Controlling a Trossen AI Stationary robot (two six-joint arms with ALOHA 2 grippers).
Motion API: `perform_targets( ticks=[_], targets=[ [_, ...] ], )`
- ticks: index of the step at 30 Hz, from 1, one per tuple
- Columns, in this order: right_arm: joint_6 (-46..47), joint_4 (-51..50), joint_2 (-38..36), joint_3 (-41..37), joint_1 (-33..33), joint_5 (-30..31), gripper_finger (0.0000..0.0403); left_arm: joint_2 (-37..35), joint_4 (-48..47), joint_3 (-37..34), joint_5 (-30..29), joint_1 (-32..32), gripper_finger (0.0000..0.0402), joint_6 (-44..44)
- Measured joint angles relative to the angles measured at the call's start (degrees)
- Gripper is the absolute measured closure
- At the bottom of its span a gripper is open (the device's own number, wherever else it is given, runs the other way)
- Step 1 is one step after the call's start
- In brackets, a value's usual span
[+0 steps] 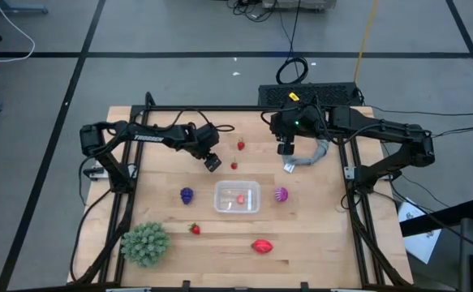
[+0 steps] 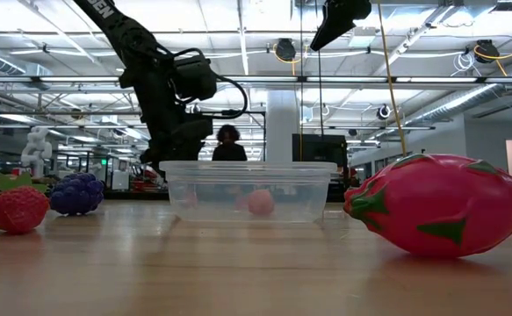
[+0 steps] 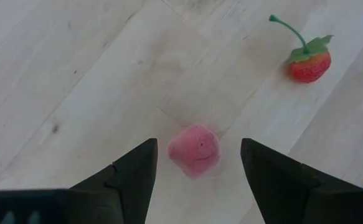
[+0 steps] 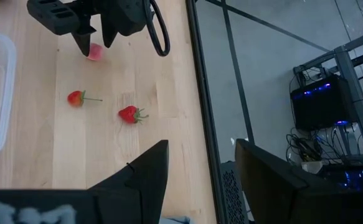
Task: Pick and placing Produce into tupperware
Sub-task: Put the peach into the bin
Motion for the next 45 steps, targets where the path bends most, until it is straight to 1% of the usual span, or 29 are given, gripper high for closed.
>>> perform_targets(
  ticks=[5,13,29,32,39,42,45],
  targets=[
    [0.0,0.0,0.0,0.0,0.0,0.0,0.0226,0.1,0.0,0.0,0.0,0.0,0.0165,-0.2],
    [0.0,0.0,0.0,0.0,0.0,0.0,0.0226,3.3,0.2,0.0,0.9,0.0,0.0165,-1.1],
    [0.0,0.0,0.0,0.0,0.0,0.0,0.0226,3.4,0.6,0.0,0.9,0.3,0.0167,-0.7],
    [0.0,0.0,0.0,0.0,0.0,0.0,0.0226,3.3,0.6,0.0,0.9,0.3,0.0182,-0.7],
    [0.0,0.0,0.0,0.0,0.0,0.0,0.0226,3.3,0.6,0.0,1.2,0.3,0.0245,0.0],
    [0.0,0.0,0.0,0.0,0.0,0.0,0.0226,3.3,0.6,0.0,1.3,0.3,0.026,0.2],
    [0.0,0.0,0.0,0.0,0.0,0.0,0.0226,3.3,0.6,0.0,1.3,0.3,0.0263,0.2]
  ],
)
